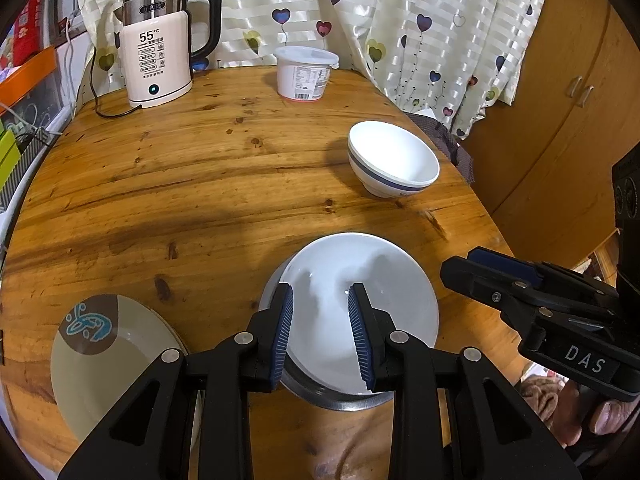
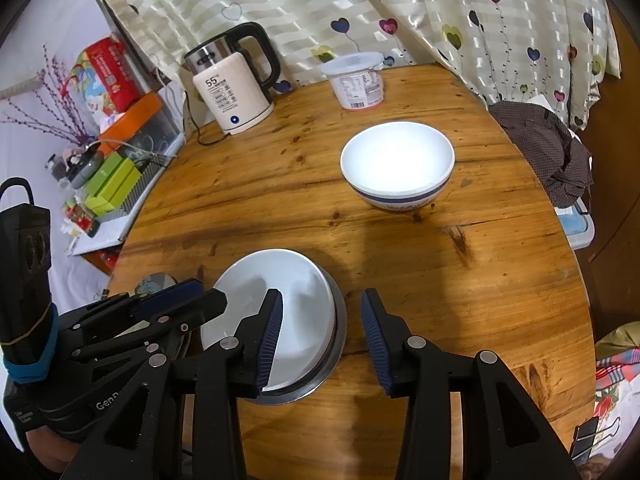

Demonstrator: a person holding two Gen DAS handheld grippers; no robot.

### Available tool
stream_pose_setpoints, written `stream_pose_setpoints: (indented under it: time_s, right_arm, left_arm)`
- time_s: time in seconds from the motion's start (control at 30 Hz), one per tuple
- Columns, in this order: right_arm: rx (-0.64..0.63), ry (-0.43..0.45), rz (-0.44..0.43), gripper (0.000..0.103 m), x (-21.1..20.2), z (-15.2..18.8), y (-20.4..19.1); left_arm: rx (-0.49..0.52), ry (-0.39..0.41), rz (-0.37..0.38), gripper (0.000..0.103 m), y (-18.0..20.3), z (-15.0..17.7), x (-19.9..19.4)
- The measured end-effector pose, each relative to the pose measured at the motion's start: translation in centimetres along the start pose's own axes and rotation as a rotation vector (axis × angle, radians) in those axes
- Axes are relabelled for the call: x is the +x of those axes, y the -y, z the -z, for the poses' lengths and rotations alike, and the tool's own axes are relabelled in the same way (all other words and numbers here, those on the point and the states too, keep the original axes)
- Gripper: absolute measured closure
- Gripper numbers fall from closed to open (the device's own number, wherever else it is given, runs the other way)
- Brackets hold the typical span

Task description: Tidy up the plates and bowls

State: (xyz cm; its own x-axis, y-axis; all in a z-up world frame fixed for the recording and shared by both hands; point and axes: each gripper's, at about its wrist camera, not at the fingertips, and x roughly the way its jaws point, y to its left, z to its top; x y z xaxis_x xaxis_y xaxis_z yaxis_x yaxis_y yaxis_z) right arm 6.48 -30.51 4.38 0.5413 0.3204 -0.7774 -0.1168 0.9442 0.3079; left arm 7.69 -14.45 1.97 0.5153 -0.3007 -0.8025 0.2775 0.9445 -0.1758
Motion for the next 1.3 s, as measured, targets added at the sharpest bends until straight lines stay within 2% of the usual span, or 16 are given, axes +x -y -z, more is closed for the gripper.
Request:
stream_pose_setpoints:
  time_s: [0.4, 1.3]
  right_arm:
    - [0.013, 0.009, 0.011, 0.062, 0.2, -0.8, 0.9]
    - [0.064, 0.039, 0.054, 0.062, 1.3, -4.6, 5.4]
  left_arm:
    - [0.011, -0.007, 0.013, 0.073, 0.6, -1.3, 0.8]
    - [0.051, -0.018, 0.059, 0.073, 2.5, -7.4, 4.2]
